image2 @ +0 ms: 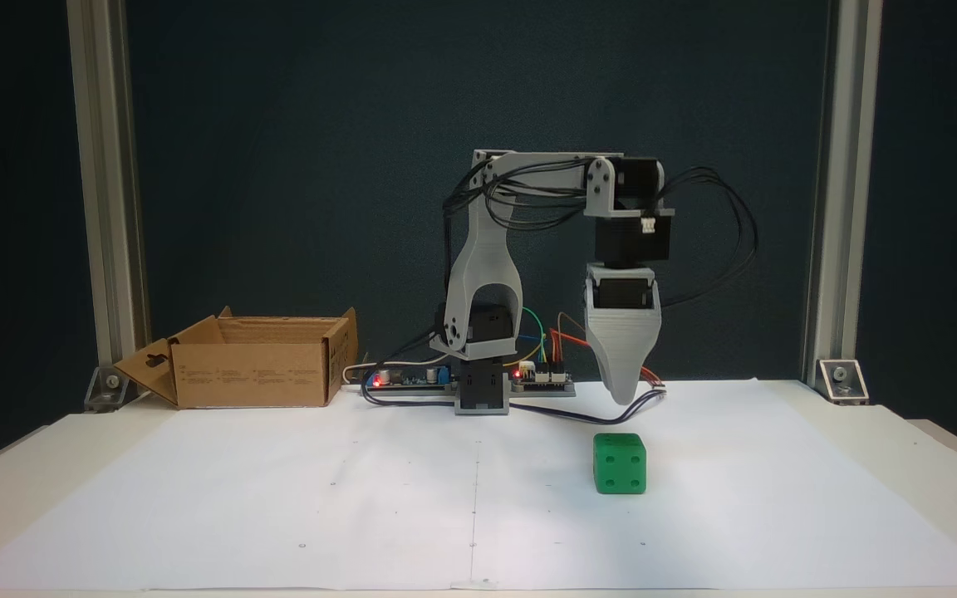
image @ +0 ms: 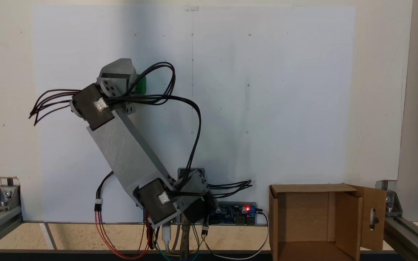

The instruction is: Grasp a green dice and put it in the bin.

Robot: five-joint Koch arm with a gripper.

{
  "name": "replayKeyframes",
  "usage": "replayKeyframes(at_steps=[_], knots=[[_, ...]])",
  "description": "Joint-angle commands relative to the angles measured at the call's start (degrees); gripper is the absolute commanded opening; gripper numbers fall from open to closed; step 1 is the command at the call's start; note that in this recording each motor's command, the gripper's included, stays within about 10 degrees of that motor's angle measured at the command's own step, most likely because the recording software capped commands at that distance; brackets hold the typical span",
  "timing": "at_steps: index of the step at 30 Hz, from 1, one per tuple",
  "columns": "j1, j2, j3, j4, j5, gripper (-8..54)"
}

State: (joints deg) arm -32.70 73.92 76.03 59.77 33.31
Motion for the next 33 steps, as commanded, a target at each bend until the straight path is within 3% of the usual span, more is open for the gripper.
replayKeyframes(at_steps=[1, 33], knots=[[0.09, 0.00, -3.08, -1.32, 3.69, 43.4], [1.41, -4.92, 13.45, -16.52, 3.69, 43.1]])
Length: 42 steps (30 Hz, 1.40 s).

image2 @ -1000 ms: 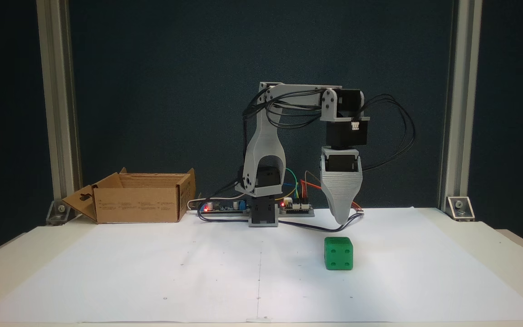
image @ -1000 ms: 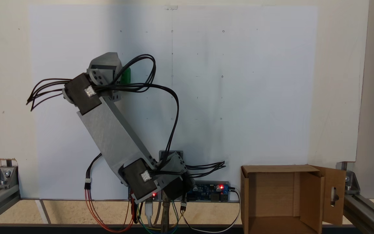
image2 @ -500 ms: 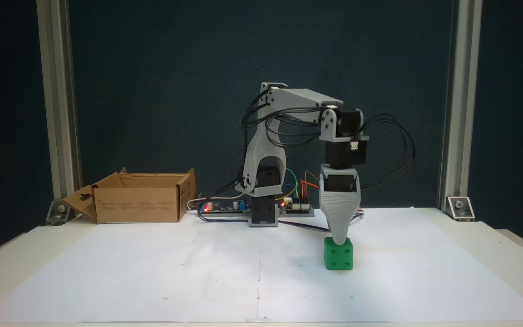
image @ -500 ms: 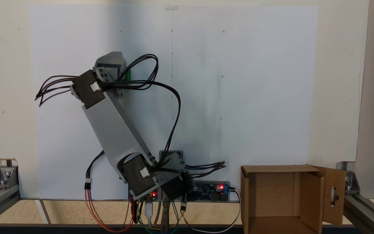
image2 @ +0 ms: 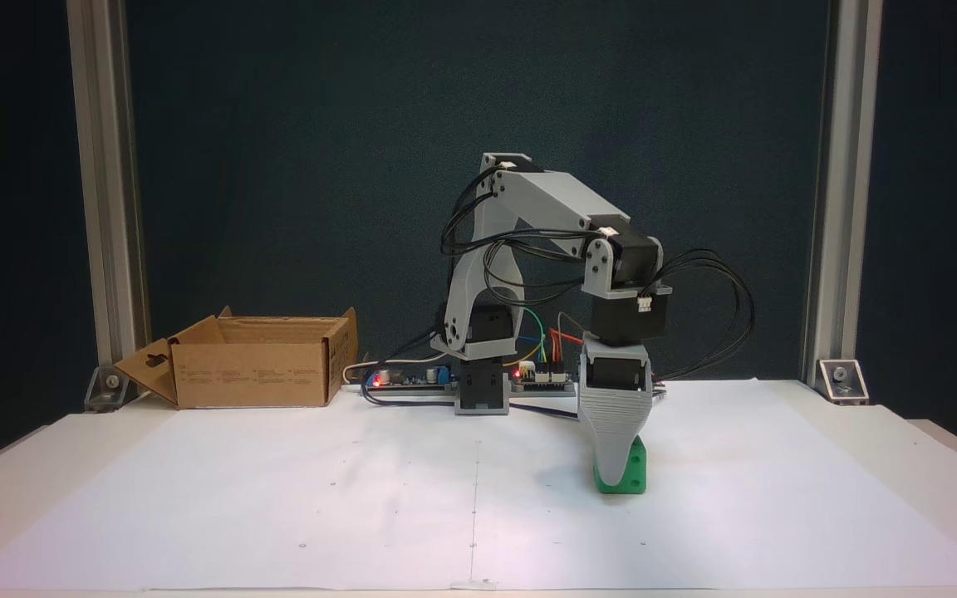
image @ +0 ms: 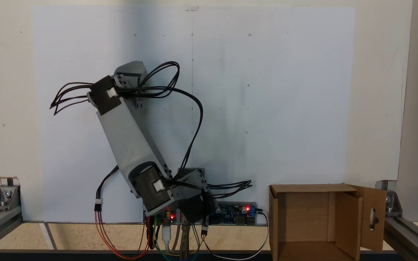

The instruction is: Grasp a green dice and put it in the bin.

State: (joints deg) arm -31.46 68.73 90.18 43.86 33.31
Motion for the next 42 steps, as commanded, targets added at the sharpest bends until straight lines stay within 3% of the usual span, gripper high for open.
replayKeyframes(at_steps=[1, 18, 23, 31, 36, 42], knots=[[0.18, 0.26, -0.35, -1.05, 3.69, 43.1], [-0.62, -1.23, 0.00, -2.55, 3.69, 41.2], [-0.62, -1.23, 0.00, -2.64, 3.69, 37.6], [0.35, -1.05, 0.70, -3.78, 4.57, 11.5], [0.97, 0.35, 0.70, -3.69, 4.39, 11.5], [3.08, 12.92, 0.53, -0.18, 4.22, 11.5]])
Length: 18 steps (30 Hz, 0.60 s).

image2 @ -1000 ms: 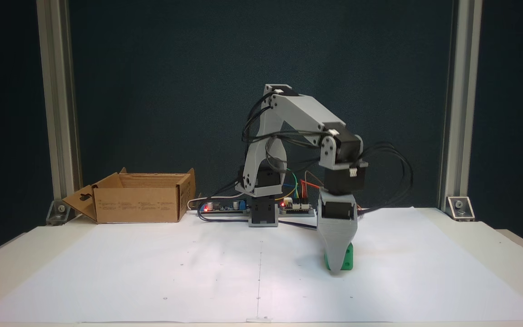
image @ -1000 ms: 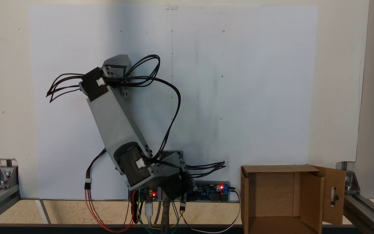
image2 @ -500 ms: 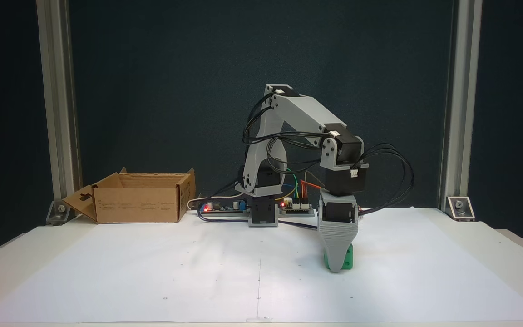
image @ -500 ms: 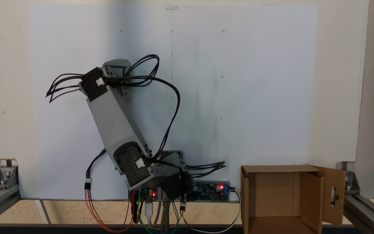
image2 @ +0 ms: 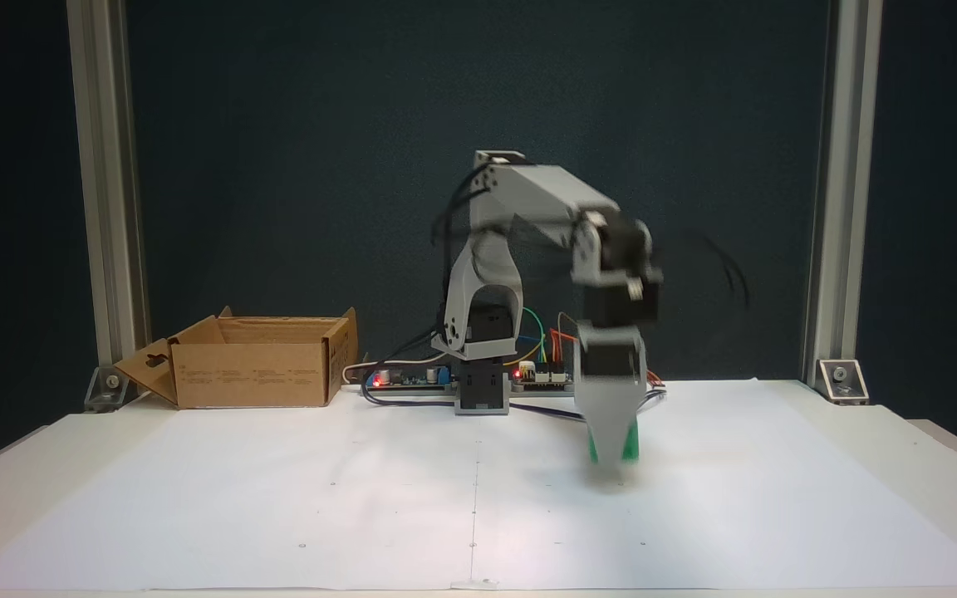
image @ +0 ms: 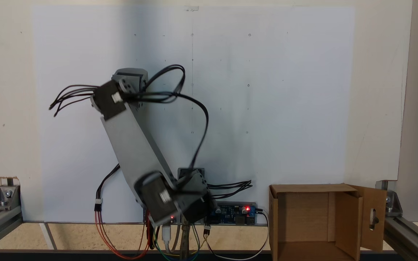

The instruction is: Grasp a green dice and put it in the bin.

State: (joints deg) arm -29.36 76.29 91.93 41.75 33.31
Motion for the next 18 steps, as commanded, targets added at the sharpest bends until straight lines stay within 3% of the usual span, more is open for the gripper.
replayKeyframes(at_steps=[1, 7, 15, 18], knots=[[1.49, 7.73, -1.32, 3.08, 4.22, 11.5], [3.87, 19.78, -5.27, 13.01, 4.22, 11.5], [9.49, 27.25, -5.27, 15.47, 4.04, 11.5], [17.14, 30.85, -5.27, 15.47, -0.79, 11.5]])
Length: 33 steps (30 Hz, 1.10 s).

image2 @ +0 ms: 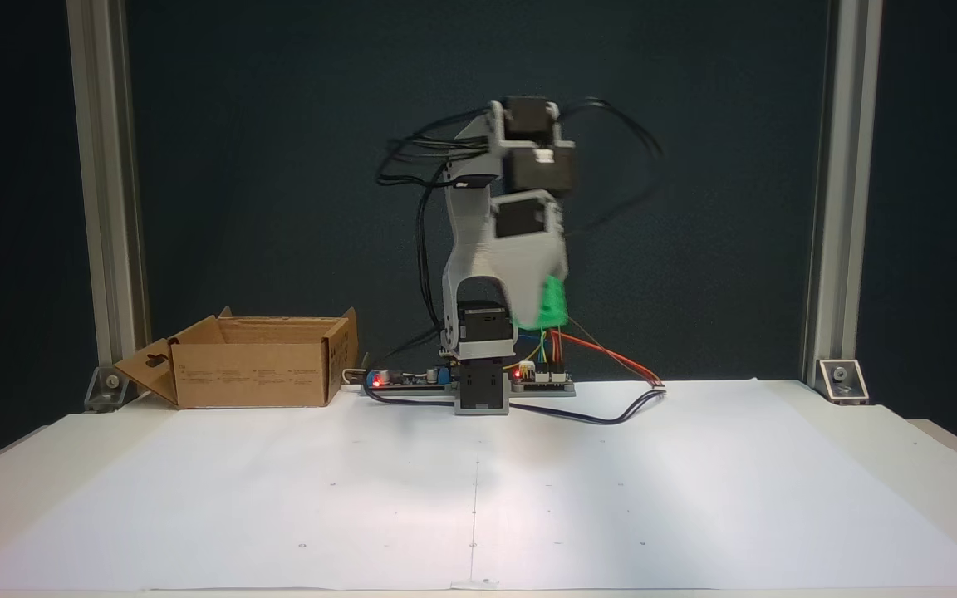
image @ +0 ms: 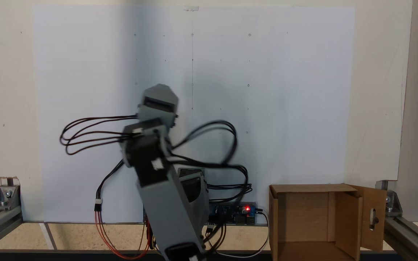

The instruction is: Grasp a green dice and put it in the bin.

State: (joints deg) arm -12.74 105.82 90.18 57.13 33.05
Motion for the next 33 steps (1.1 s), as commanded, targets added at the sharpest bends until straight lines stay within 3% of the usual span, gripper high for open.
replayKeyframes(at_steps=[1, 10, 17, 23, 33], knots=[[3.69, 2.55, -3.52, 0.09, -2.64, 11.5], [37.97, 10.46, -3.25, -1.23, -22.06, 11.5], [64.49, 10.37, -4.31, -1.05, -37.35, 11.5], [91.67, 5.54, -4.39, -1.58, -50.62, 11.5], [107.14, -7.65, -6.59, -12.04, -58.36, 11.5]])
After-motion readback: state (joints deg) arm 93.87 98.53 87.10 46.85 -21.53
